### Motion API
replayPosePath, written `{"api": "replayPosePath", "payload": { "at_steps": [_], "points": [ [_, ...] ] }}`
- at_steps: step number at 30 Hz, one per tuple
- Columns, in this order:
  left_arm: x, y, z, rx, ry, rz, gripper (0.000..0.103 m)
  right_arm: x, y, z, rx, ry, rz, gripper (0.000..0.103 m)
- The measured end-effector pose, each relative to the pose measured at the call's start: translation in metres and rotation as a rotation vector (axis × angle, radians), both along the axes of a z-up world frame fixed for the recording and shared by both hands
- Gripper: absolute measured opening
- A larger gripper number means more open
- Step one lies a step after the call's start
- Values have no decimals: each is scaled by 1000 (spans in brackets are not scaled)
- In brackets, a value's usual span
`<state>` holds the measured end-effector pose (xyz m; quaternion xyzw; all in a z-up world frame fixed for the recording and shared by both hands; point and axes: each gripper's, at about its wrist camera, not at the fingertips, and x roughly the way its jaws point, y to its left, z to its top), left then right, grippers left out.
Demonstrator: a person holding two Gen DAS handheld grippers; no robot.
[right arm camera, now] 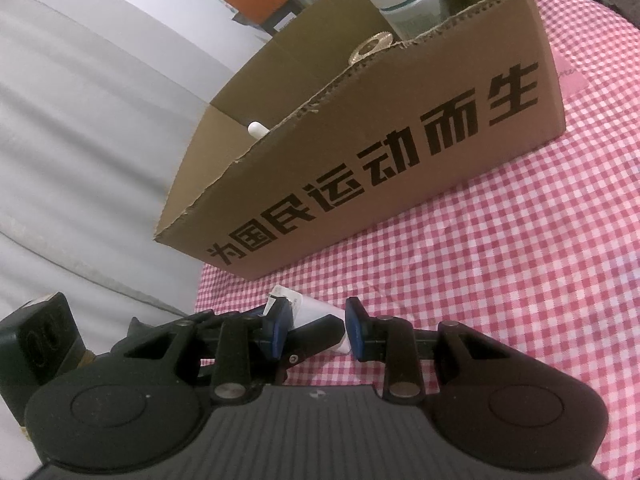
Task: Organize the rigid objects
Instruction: 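Lift the white plug adapter and carry it over the box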
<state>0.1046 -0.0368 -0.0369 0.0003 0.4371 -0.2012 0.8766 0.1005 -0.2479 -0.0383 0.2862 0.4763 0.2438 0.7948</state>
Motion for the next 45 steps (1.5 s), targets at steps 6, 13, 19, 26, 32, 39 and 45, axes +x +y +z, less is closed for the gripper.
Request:
{"api": "replayPosePath", "payload": {
  "at_steps": [6,13,19,26,32,39,45],
  "points": [
    [-1,-1,0,6,-2,-9,43,-1,0,0,-1,3,-2,33],
    [2,-6,-3,37,-5,-17,44,0,-1,-2,-1,10,-10,34],
    [3,-6,-1,31,-8,-13,43,-1,-3,-1,-2,6,-8,34],
    [-2,-4,0,27,-9,-8,42,-2,-1,1,-3,3,-7,34],
    [-5,-5,4,29,-21,-5,42,-3,-1,3,-1,-2,-10,34],
    [-8,-5,7,28,-36,-3,42,-7,-3,9,1,-14,-12,34],
    [-13,-6,17,24,-65,-2,42,-10,-2,18,3,-37,-16,34]
  ]
}}
